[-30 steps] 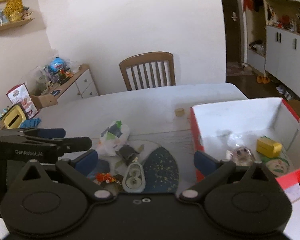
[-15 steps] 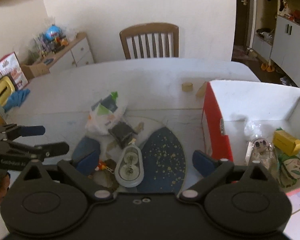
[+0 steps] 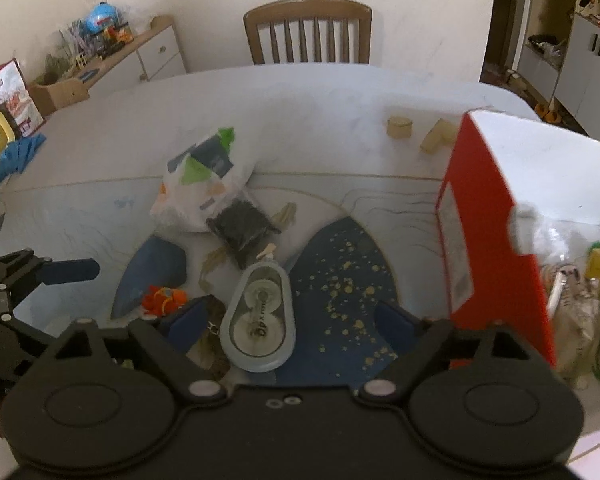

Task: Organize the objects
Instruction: 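Grasp the red plush figure with left tool while right tool grasps tape dispenser, then carry the red plush and white tape dispenser over the red shoebox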

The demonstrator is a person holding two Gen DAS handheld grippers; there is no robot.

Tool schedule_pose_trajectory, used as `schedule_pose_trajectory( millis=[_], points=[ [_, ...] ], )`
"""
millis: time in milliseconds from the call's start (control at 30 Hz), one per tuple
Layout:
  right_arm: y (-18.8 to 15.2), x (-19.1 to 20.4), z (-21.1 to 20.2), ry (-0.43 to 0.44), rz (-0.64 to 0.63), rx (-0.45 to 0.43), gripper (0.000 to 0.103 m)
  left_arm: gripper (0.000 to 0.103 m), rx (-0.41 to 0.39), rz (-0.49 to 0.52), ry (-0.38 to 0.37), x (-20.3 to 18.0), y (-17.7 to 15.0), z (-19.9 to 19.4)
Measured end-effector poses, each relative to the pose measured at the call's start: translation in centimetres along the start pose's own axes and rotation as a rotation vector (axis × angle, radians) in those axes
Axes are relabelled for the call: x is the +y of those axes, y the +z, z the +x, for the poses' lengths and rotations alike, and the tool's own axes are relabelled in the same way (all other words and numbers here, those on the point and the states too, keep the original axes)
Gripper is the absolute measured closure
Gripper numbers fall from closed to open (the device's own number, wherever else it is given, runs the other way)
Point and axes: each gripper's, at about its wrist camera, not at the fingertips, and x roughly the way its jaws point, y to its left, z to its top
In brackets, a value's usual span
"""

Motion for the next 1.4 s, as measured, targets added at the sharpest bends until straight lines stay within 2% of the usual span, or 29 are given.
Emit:
schedule_pose_trajectory(
  millis=[267, 333, 500, 667, 800, 867, 1100, 1400],
  points=[
    [1.0, 0.1, 3.0, 0.013, 0.062, 0.062, 0.028, 0.007, 0.006, -0.055, -0.037, 0.4, 0.4, 0.9],
    [1.1, 0.2, 3.6, 0.016, 0.076, 0.077, 0.030, 0.015, 0.014, -0.078, -0.054, 0.6, 0.5, 1.1],
    [1.0, 0.5, 4.6, 0.025, 0.087, 0.111, 0.037, 0.022, 0.028, -0.105, -0.075, 0.7, 0.4, 1.5],
    [1.1, 1.1, 5.0, 0.022, 0.075, 0.113, 0.042, 0.038, 0.042, -0.105, -0.084, 0.4, 0.3, 1.8],
    [1.4, 1.5, 5.3, 0.013, 0.058, 0.115, 0.056, 0.047, 0.049, -0.106, -0.078, 0.4, 0.2, 2.0],
    [1.3, 1.5, 5.2, 0.009, 0.057, 0.111, 0.059, 0.047, 0.051, -0.103, -0.078, 0.4, 0.3, 2.0],
    [0.9, 0.8, 4.6, 0.008, 0.087, 0.096, 0.059, 0.048, 0.051, -0.087, -0.071, 0.3, 0.3, 1.9],
    [0.0, -1.0, 0.9, 0.040, 0.134, 0.047, 0.059, 0.048, 0.036, -0.101, -0.084, 0.0, 0.9, 0.2]
  ],
)
